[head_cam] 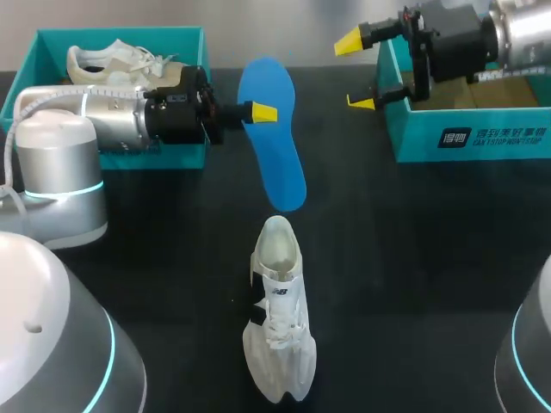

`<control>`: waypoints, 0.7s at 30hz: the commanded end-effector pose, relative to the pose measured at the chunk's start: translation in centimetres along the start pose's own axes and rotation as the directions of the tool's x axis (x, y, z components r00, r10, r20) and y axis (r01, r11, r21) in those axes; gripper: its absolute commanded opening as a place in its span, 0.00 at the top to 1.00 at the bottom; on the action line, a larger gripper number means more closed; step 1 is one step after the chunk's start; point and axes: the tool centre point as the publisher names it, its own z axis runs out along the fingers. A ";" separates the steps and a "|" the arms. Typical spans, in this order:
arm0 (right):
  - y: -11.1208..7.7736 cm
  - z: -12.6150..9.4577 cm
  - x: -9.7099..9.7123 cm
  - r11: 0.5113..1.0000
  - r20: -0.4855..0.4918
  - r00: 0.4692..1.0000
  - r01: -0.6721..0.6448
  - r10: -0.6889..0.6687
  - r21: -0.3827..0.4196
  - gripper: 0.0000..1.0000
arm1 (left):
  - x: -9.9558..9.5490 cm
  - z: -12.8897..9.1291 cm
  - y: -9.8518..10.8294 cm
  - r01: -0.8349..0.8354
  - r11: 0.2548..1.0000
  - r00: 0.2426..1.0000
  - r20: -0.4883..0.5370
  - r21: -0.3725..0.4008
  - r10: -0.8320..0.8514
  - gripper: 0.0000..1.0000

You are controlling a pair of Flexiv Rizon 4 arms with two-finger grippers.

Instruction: Take the shoe out of the shoebox, open the shoe tongue, remove and reinsert the insole, then place the shoe into the shoebox

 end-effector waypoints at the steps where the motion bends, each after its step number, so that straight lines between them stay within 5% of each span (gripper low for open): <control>1: -0.3 0.0 2.0 0.999 0.307 0.951 -0.039 0.029 0.025 0.00 | 0.0 0.0 0.0 0.000 1.000 1.000 0.000 -0.001 0.000 1.00; 12: -1.1 1.2 1.8 0.991 0.648 0.761 -0.113 0.040 0.072 0.00 | 0.0 0.0 0.0 0.000 1.000 1.000 0.000 -0.001 0.000 1.00; 21: -2.5 3.6 3.8 0.991 0.774 0.628 -0.033 -0.081 0.130 0.00 | 0.0 0.0 0.0 0.000 1.000 1.000 0.000 -0.001 0.000 1.00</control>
